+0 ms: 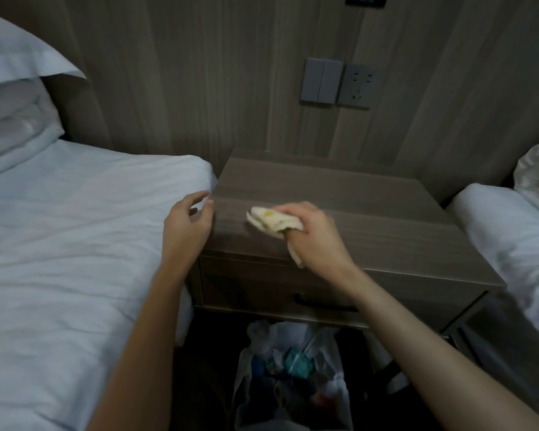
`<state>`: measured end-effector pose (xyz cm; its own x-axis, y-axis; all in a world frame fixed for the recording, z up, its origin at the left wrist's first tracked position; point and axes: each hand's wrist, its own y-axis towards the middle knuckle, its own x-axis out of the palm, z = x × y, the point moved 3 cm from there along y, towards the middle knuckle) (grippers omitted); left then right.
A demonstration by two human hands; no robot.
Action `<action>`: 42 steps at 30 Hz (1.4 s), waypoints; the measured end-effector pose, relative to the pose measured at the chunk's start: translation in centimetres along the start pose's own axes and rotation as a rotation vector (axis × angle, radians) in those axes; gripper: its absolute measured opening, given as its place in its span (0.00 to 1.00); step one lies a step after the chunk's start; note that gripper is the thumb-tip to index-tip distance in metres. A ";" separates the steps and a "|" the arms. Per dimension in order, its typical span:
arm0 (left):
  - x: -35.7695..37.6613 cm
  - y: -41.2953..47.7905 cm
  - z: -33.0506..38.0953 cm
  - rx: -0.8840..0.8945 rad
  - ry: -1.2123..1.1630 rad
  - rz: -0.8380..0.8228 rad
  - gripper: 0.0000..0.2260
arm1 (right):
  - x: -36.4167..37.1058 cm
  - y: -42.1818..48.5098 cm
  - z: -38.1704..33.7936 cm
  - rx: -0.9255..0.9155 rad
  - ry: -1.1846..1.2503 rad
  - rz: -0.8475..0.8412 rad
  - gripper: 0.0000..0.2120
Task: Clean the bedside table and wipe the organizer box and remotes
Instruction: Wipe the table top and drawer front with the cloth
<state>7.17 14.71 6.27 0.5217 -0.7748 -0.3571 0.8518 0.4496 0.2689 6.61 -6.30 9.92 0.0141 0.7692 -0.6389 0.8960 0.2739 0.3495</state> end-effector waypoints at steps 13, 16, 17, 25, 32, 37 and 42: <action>3.3 6.7 0.1 0.019 0.208 -0.174 0.19 | -0.4 20.4 8.2 0.321 -0.109 0.310 0.16; 4.3 8.1 -0.4 -0.007 0.252 -0.216 0.21 | 1.4 23.7 8.6 0.196 -0.281 0.250 0.18; 4.4 8.5 -0.8 -0.029 0.248 -0.221 0.21 | 2.0 24.8 8.7 0.143 -0.341 0.223 0.20; 4.4 10.4 -2.0 -0.049 0.213 -0.146 0.17 | 8.4 31.6 7.9 -0.144 -0.447 0.088 0.16; 5.6 11.5 -2.9 -0.003 0.255 -0.272 0.20 | 11.7 33.1 9.7 -0.213 -0.654 -0.126 0.20; 5.7 11.2 -2.6 0.050 0.282 -0.317 0.22 | 9.6 32.4 11.2 -0.184 -0.682 -0.173 0.20; 5.7 10.8 -2.4 0.061 0.276 -0.328 0.22 | 6.3 30.4 13.9 -0.038 -0.679 -0.132 0.18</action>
<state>19.42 16.18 5.01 0.2242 -0.7209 -0.6558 0.9745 0.1663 0.1505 40.14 -1.14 7.02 0.1916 0.1998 -0.9609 0.8931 0.3704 0.2551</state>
